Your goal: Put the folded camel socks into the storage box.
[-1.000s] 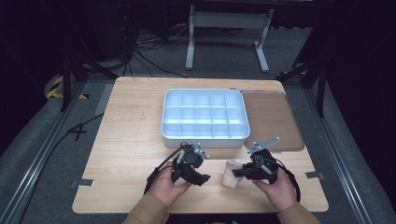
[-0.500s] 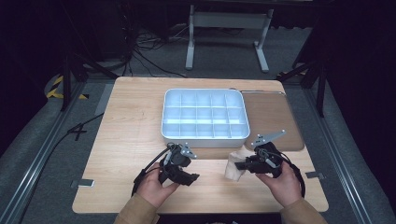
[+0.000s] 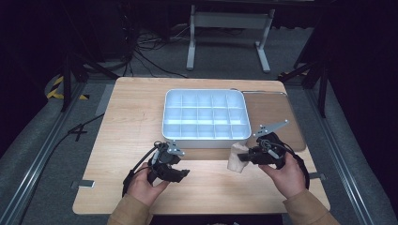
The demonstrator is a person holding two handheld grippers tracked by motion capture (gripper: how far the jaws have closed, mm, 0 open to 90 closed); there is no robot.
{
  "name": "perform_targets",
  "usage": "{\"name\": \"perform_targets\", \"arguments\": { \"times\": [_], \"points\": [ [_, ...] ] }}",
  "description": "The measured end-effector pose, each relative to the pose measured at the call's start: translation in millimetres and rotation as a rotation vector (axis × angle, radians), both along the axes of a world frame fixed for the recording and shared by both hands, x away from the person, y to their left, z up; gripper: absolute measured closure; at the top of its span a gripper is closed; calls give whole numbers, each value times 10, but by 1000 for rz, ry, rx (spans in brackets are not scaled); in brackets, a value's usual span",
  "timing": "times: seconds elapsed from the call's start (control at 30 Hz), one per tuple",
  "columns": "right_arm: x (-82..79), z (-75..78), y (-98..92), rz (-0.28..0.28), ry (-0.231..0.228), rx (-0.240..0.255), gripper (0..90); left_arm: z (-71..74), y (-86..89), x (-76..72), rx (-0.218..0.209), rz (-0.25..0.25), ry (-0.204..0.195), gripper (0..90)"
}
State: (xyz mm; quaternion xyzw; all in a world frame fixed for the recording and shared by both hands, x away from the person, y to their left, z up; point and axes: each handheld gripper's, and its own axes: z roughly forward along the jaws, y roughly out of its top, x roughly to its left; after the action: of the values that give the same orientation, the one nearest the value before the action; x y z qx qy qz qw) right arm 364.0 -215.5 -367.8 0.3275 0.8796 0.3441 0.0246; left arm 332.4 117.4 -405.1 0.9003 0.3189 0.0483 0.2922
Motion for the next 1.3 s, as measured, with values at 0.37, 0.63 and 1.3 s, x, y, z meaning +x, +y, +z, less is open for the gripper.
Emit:
{"name": "perform_targets", "arguments": {
  "times": [0.37, 0.63, 1.3],
  "points": [
    [159, 103, -12, -4, -15, -25, 735, 4, 120, 30, -2, 39, -5, 452],
    [350, 161, -27, -4, -13, -47, 734, 5, 167, 28, -14, 52, 1, 450],
    [819, 354, -33, -31, 5, -90, 732, -38, 212, 39, -33, 81, 26, 454]
  ]
}}
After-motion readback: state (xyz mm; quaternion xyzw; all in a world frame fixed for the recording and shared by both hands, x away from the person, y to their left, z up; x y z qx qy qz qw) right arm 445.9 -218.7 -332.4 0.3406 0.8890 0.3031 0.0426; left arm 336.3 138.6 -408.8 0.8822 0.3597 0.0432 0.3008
